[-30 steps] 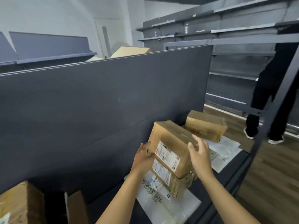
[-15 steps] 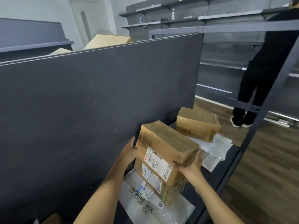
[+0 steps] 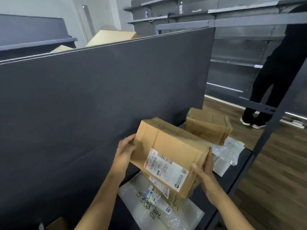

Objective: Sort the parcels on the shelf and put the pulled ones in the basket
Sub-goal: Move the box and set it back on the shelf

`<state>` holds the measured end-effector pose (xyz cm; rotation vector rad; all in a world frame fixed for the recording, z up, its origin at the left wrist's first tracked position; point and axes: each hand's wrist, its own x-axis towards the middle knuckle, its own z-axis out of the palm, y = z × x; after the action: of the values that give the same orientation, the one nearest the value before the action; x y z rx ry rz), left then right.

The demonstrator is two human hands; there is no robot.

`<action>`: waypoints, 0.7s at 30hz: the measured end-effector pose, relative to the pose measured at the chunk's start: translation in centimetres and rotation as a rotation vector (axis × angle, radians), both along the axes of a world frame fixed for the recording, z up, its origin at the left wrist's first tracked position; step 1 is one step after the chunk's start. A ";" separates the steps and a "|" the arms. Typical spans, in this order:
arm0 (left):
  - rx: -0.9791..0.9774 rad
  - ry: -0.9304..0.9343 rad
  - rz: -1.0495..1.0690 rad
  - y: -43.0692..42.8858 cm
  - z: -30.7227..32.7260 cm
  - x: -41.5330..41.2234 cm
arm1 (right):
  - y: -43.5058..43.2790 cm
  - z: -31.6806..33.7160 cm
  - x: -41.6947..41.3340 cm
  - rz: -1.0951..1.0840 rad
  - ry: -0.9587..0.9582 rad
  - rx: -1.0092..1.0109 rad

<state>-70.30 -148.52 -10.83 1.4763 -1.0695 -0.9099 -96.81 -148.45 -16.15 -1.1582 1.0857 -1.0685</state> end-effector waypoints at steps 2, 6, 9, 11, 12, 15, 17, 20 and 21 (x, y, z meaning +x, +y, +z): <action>-0.108 0.031 0.000 2.6 1.8 1.1 | -0.1 1.4 0.3 0.017 -0.137 -0.010; -0.250 0.035 -0.041 7.2 5.3 2.3 | 0.2 5.1 1.9 0.171 -0.184 0.011; -0.241 0.031 -0.077 10.0 6.6 3.0 | 1.5 7.1 3.4 0.248 -0.148 0.014; -0.201 0.041 -0.081 12.2 6.7 3.2 | 2.2 7.9 4.2 0.265 -0.146 0.007; -0.184 0.052 -0.079 13.2 6.6 3.0 | 2.7 8.6 4.6 0.261 -0.141 0.000; -0.169 0.065 -0.050 16.1 5.7 2.8 | 3.1 10.2 6.1 0.270 -0.062 -0.038; -0.182 0.095 -0.012 17.8 5.2 3.0 | 3.5 11.0 6.6 0.347 0.007 -0.054; -0.196 0.115 0.028 19.5 5.3 3.7 | 4.4 11.6 6.8 0.559 -0.077 -0.042; -0.201 0.116 0.038 20.0 5.5 4.0 | 4.0 11.4 7.0 0.572 -0.063 -0.045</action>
<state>-66.30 -128.55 -5.34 1.2591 -1.0128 -0.8261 -89.81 -144.43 -4.71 -1.3529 0.6205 -0.6733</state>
